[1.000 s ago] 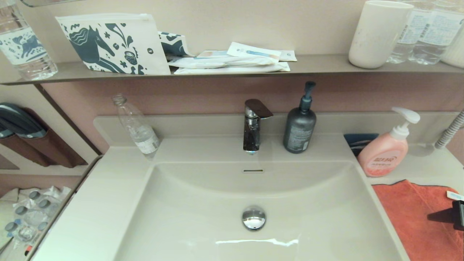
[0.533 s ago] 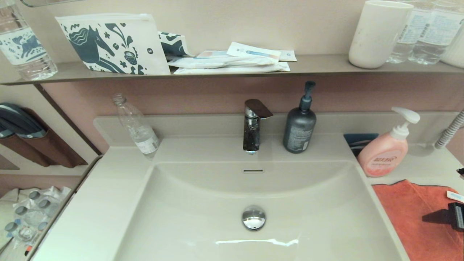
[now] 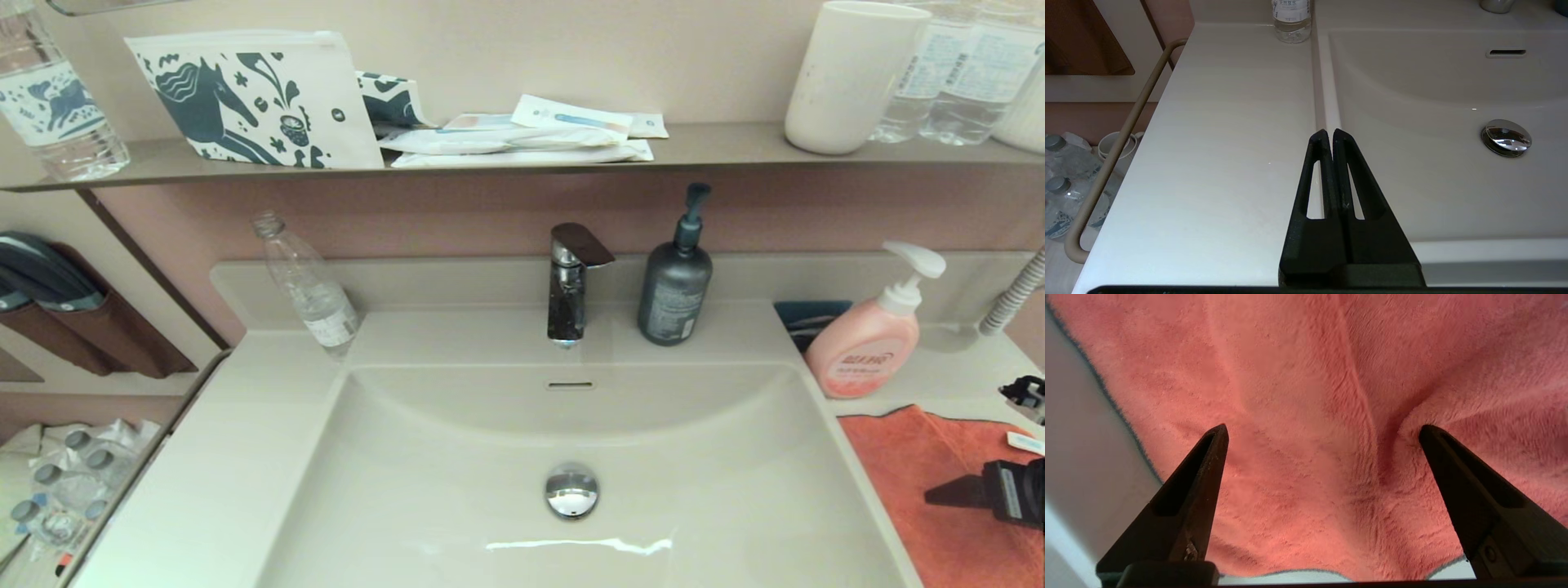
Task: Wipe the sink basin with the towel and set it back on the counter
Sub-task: Pick up the cloth
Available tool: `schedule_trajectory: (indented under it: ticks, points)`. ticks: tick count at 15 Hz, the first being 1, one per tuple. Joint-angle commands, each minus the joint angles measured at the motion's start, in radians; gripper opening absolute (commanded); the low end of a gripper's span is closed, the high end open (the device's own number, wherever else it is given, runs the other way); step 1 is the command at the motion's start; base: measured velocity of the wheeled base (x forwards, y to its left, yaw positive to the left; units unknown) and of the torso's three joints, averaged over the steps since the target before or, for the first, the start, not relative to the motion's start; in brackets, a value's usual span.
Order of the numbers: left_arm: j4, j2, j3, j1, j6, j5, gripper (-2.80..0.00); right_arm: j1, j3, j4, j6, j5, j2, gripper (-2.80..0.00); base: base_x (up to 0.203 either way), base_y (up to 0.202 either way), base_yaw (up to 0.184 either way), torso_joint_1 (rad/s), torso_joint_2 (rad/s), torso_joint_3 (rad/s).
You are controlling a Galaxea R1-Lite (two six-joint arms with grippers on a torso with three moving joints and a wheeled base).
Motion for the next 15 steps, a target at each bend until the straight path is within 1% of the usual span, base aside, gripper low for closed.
schedule_trajectory:
  ticks: [1,3,4,10,15]
  points:
    - [0.0,0.002,0.0,0.0,0.0,0.0,-2.8,0.001,0.005,-0.008,-0.001,0.0,0.021,0.0,0.0,0.0,0.0,0.0,0.0,0.0]
    - [0.0,0.002,0.0,0.0,0.0,0.0,-2.8,0.001,0.007,-0.009,-0.003,0.0,0.022,0.0,0.0,0.0,0.0,0.0,0.0,0.0]
    - [-0.001,0.001,0.0,0.0,0.0,0.0,-2.8,0.001,0.008,-0.009,-0.004,0.0,0.024,-2.8,0.0,0.0,0.0,0.0,0.0,0.0]
    - [0.0,0.002,0.0,0.0,0.0,0.0,-2.8,-0.006,0.013,-0.025,-0.002,-0.001,0.024,-2.8,0.0,0.0,0.0,0.0,0.0,0.0]
    - [0.0,0.002,0.0,0.0,0.0,0.0,-2.8,-0.066,-0.012,-0.015,-0.002,0.002,-0.063,-2.8,0.0,0.0,0.0,0.0,0.0,0.0]
